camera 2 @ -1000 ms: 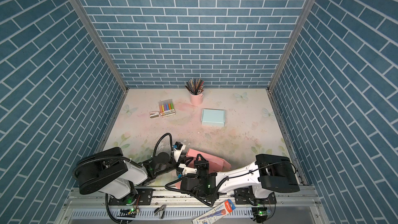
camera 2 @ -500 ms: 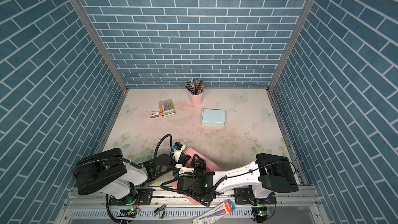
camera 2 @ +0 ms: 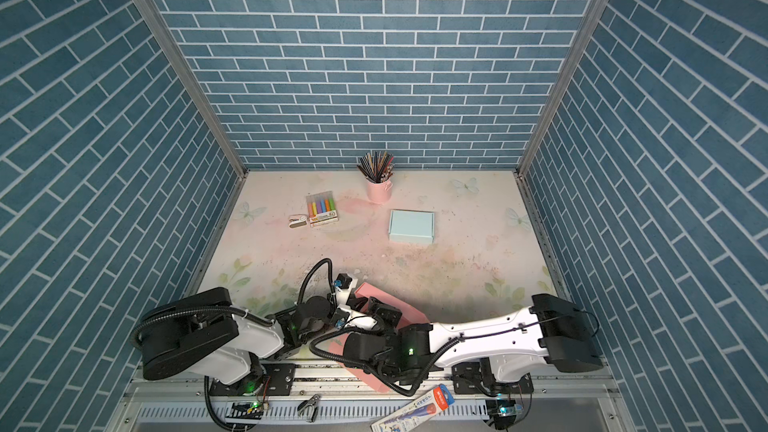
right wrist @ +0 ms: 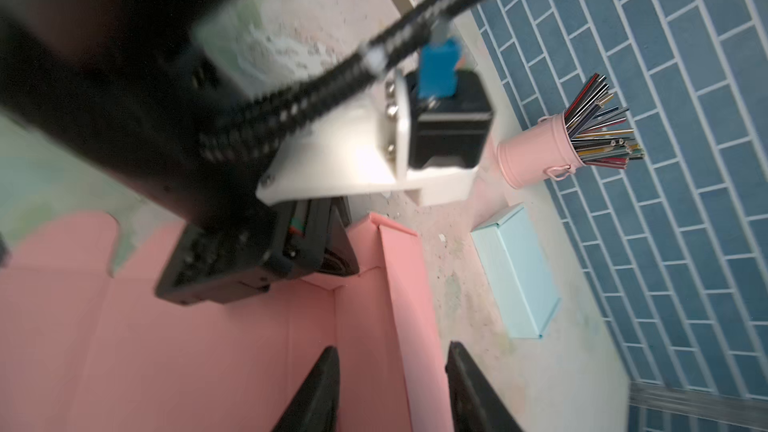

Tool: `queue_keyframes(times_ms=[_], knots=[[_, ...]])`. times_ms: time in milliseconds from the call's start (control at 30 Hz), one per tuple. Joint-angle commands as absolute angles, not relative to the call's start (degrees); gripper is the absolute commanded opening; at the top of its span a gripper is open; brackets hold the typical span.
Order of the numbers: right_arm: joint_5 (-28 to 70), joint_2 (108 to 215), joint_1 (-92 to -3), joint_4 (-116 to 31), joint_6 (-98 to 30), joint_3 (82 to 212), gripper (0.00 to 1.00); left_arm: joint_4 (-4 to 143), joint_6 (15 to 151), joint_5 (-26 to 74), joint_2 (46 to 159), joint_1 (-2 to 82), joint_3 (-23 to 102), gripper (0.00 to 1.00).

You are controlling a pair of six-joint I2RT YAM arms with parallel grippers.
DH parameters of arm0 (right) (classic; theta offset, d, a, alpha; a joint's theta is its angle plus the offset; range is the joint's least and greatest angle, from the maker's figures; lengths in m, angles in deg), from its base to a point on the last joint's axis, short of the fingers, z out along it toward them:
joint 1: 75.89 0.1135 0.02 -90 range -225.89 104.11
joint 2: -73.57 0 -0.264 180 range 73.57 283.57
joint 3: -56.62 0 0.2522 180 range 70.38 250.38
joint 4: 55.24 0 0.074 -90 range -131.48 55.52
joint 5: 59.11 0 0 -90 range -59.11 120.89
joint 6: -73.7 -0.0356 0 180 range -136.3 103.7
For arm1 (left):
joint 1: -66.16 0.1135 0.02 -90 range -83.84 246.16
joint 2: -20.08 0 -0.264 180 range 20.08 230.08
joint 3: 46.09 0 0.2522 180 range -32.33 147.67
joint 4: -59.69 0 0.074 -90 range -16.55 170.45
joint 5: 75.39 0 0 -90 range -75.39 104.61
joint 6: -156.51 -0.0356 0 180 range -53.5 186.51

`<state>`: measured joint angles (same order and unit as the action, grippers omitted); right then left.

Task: Fold the paper box

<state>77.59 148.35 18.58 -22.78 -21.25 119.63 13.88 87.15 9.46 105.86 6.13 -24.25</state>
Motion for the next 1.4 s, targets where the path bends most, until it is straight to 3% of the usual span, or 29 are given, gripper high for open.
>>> queue_keyframes(times_ms=[0,167,300,433,600,1067,1367], knots=[[70.6,144.1,18.0,-27.8,-32.5,122.5,0.44,14.9,86.4,7.8,105.3,5.8,-22.7,0.14],[59.3,139.1,8.7,-26.4,-39.6,125.4,0.46,15.6,85.8,7.2,104.7,5.9,-22.3,0.14],[41.8,136.7,-7.4,-23.0,-46.4,123.9,0.45,17.1,84.8,6.5,103.5,5.9,-22.1,0.14],[29.9,137.2,-16.9,-25.4,-49.8,118.5,0.44,18.1,84.1,5.8,102.9,5.8,-22.1,0.14],[22.0,140.0,-18.3,-31.3,-50.4,114.2,0.44,19.6,83.1,5.2,102.5,5.8,-21.1,0.14],[12.4,146.6,-21.0,-37.1,-54.6,110.3,0.4,19.2,81.9,4.2,106.8,6.1,-17.5,0.16],[12.2,146.7,-21.6,-37.1,-57.0,108.6,0.36,18.6,82.1,3.8,107.1,6.2,-16.6,0.19]])
